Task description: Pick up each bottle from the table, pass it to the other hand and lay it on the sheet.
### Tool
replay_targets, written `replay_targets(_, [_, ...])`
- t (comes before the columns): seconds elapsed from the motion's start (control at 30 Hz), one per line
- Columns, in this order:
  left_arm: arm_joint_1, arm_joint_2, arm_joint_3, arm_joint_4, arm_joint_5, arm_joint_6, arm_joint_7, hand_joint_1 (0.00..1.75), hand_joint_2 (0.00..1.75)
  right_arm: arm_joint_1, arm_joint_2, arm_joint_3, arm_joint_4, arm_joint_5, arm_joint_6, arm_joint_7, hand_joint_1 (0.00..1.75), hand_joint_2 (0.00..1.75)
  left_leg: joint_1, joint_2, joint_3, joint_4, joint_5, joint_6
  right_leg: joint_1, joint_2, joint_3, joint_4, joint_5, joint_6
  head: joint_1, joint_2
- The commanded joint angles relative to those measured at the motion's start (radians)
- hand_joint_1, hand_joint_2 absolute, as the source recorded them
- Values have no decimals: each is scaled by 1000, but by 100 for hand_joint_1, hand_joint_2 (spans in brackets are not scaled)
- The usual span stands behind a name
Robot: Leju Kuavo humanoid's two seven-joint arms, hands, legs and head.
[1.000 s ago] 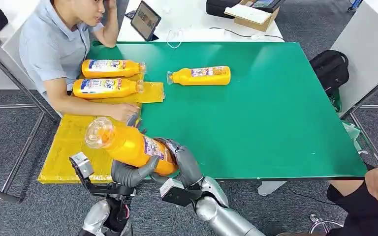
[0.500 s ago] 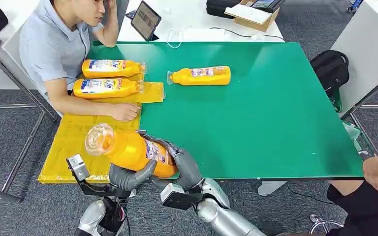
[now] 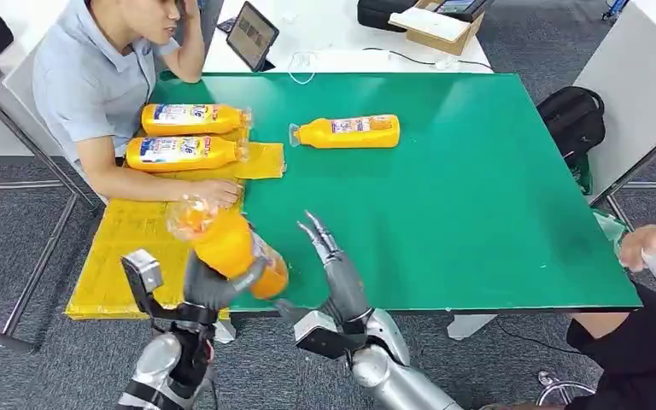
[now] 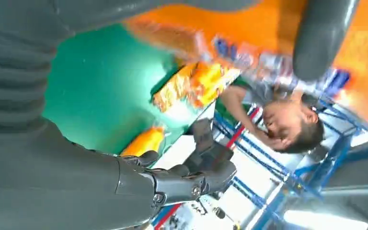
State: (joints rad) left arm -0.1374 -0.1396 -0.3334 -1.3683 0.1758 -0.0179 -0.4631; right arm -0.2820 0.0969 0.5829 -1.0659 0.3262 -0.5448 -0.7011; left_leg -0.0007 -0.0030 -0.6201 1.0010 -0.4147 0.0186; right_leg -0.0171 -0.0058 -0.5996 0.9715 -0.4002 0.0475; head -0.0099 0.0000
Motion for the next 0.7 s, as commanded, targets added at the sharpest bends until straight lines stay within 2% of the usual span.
replay_targets(0.03, [-86, 31, 115, 129, -296, 315, -43, 175, 175, 42, -57, -60, -93, 20, -131, 3, 0, 0, 1, -2, 5, 0, -2, -1, 1, -2, 6, 0, -2, -2, 0, 0])
replay_targets(0.1, [-96, 35, 166, 146, -377, 378, -51, 175, 175, 93, -40, -155, -181, 53, -153, 3, 0, 0, 1, -1, 6, -1, -2, -1, 1, -1, 6, -1, -2, -2, 0, 0])
replay_targets(0.13, [-105, 34, 184, 150, -405, 385, -59, 175, 175, 148, 16, -280, -342, 89, -153, 3, 0, 0, 1, -2, 4, 0, -1, -1, 1, -2, 5, 0, -2, -2, 0, 0])
replay_targets(0.23, [-126, 26, 200, 152, -514, 439, -54, 175, 175, 177, 102, -433, -437, 9, -153, 3, 0, 0, 0, -2, -1, 0, 0, -1, 0, -2, -1, 1, -1, -1, 0, 0])
replay_targets(0.33, [-158, 37, 185, 193, -634, 500, -32, 175, 175, 165, 110, -453, -436, -32, -153, 3, 0, 0, 1, -3, 1, 2, -2, -2, 1, -3, 2, 3, -3, -3, -1, 0])
replay_targets(0.4, [-206, 64, 158, 288, -828, 570, 28, 175, 175, 160, 93, -408, -415, -76, -153, 3, 0, 0, 1, -3, 3, 2, -2, -2, 1, -2, 3, 2, -3, -3, 0, 0])
replay_targets(0.57, [-307, 103, 145, 525, -998, 540, 81, 175, 175, 150, 62, -306, -351, -142, -153, 3, 0, 0, 1, -3, 5, -1, 0, -2, 1, -3, 5, 0, -2, -3, 0, 0])
replay_targets(0.7, [-331, 121, 116, 607, -1070, 517, 110, 175, 175, 147, 54, -284, -333, -169, -153, 3, 0, 0, 1, 0, 5, -1, -1, -1, 1, 0, 5, 0, -1, -3, 0, 0])
